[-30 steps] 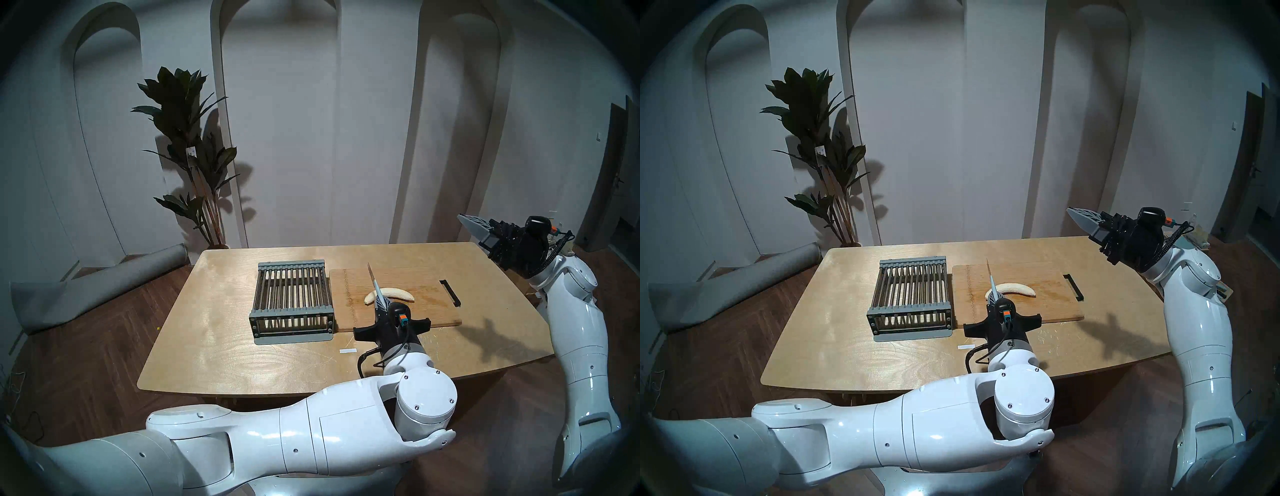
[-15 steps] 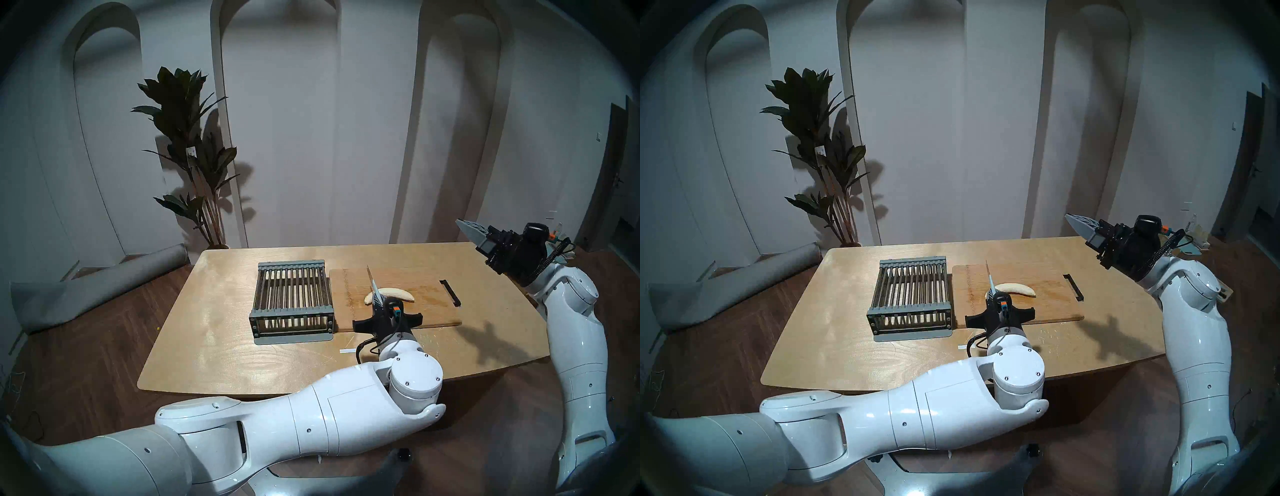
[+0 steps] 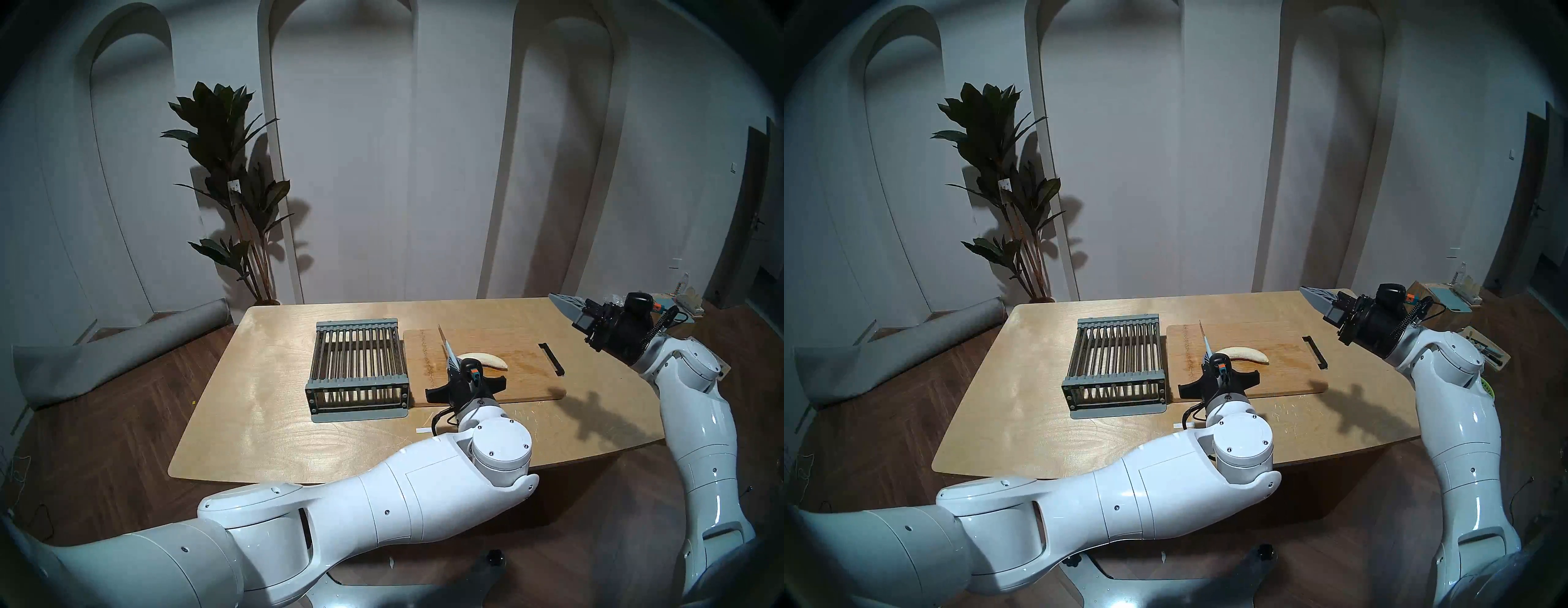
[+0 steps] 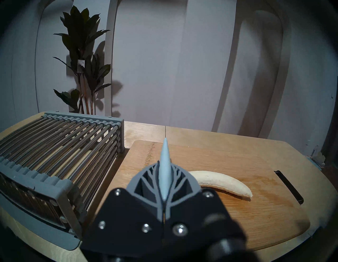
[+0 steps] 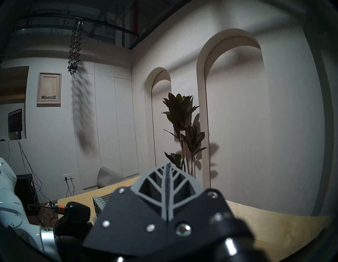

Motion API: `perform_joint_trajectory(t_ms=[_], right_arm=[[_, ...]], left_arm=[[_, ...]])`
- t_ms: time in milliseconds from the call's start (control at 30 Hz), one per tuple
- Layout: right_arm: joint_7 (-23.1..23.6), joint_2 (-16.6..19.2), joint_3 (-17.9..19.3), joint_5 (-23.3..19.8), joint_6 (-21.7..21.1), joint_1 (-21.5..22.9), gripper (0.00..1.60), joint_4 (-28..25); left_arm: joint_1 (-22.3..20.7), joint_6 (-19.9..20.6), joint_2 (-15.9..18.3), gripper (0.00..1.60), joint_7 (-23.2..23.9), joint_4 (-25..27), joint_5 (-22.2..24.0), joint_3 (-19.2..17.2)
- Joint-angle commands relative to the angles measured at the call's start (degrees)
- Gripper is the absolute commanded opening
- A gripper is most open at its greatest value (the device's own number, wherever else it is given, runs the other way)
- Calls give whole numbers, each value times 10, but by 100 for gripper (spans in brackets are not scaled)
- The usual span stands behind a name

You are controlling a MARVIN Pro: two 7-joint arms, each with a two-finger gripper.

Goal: Cut the banana into four pieces on the cutting board

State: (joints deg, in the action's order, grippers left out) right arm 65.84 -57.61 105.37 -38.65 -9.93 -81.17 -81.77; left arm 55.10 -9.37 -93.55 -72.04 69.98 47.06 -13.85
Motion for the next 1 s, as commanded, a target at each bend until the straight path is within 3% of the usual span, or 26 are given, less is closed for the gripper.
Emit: perform_joint_trajectory(t_ms=[0, 300, 600, 967], right_arm=[[12, 12, 0, 1, 13, 29, 0, 22], [32, 28, -27, 32, 38, 69, 0, 120], [44, 26, -37, 42, 48, 89, 0, 146], [50, 23, -56, 54, 62, 122, 0, 184]], left_arm=[[2, 1, -13, 0, -4, 15, -2, 5], [4, -7, -22, 0, 2, -5, 5, 3], [0, -12, -39, 0, 13, -28, 13, 1], [13, 7, -34, 0, 0, 5, 21, 10]])
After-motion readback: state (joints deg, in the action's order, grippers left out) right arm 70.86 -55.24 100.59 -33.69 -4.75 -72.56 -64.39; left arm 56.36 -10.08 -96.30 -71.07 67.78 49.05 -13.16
